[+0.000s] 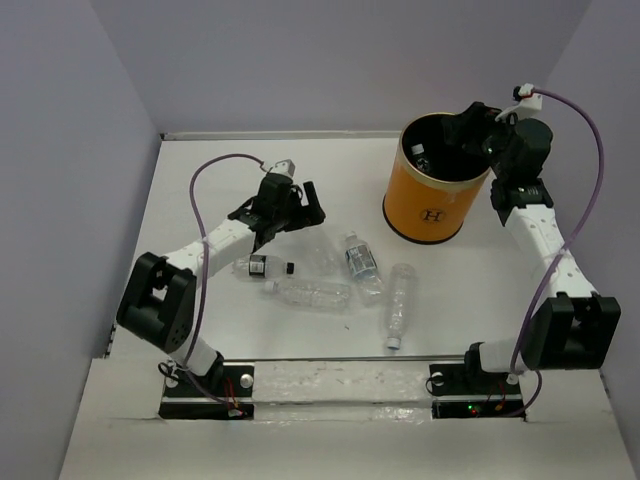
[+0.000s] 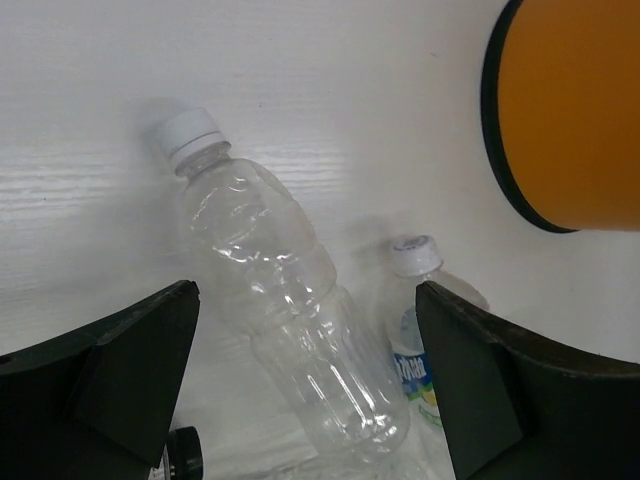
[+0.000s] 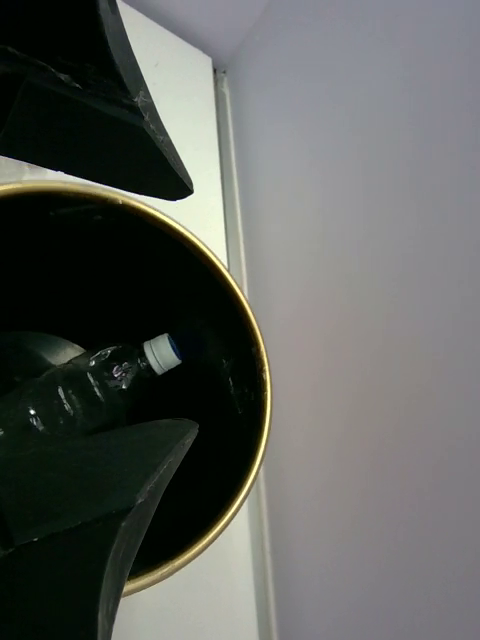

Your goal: Put the plastic bottles in the bin

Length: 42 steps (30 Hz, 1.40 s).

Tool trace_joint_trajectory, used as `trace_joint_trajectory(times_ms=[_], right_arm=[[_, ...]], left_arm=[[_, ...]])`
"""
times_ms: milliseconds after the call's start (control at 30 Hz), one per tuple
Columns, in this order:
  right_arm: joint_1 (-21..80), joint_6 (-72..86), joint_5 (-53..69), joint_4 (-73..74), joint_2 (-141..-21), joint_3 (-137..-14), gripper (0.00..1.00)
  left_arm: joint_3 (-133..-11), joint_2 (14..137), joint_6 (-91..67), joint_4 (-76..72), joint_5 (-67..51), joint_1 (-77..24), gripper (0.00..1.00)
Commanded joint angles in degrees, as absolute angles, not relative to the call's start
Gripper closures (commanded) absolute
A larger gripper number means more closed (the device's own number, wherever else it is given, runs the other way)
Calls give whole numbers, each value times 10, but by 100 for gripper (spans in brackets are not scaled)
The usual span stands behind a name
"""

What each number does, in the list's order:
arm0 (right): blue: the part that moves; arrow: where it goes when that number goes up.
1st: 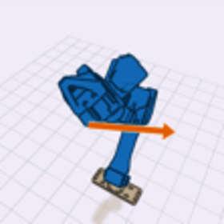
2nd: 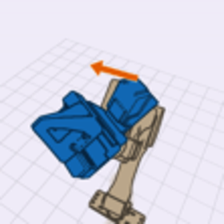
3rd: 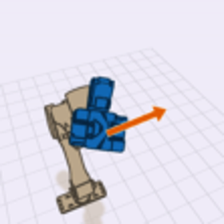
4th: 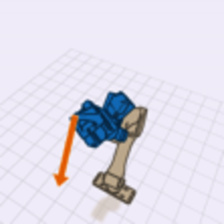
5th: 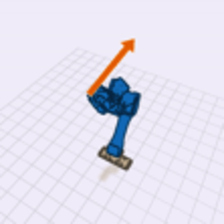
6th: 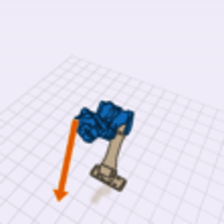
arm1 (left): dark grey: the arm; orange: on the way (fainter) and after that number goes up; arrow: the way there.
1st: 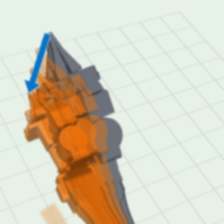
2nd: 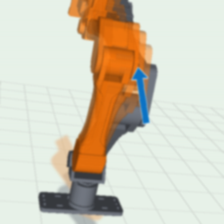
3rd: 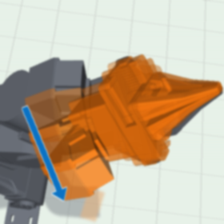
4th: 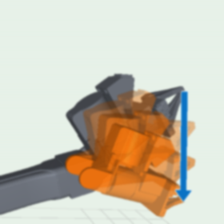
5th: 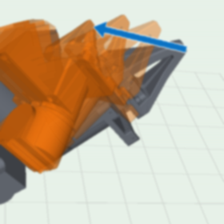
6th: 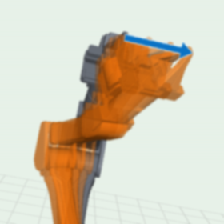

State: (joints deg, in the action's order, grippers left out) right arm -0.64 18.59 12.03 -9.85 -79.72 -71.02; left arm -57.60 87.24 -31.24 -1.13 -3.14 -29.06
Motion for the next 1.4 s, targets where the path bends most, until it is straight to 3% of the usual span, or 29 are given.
trace_joint_trajectory(times_ms=[0, 467, 567, 600, 633, 800, 1100, 1367], right_arm=[[10, 184, 129, -140, -717, -696, 4], [122, 252, 151, -84, -521, -461, 5], [127, 259, 156, -60, -499, -416, 5], [134, 261, 156, -43, -493, -393, 5], [134, 261, 154, -32, -485, -393, 5], [142, 270, 90, 69, -454, -323, 4], [147, 330, 105, 69, -458, -232, 1], [152, 357, 144, 22, -497, -191, 1]], left_arm=[[-627, 921, -320, -24, 31, -304, 1], [-675, 1046, -336, -1, 90, -343, 2], [-685, 1059, -334, -2, 109, -342, 14], [-688, 1064, -331, -3, 112, -342, 22], [-692, 1065, -330, -3, 116, -342, 22], [-701, 1034, -323, -7, 139, -341, 49], [-818, 896, -251, 20, 251, -406, 50], [-1054, 983, -151, -40, 304, -478, 50]])
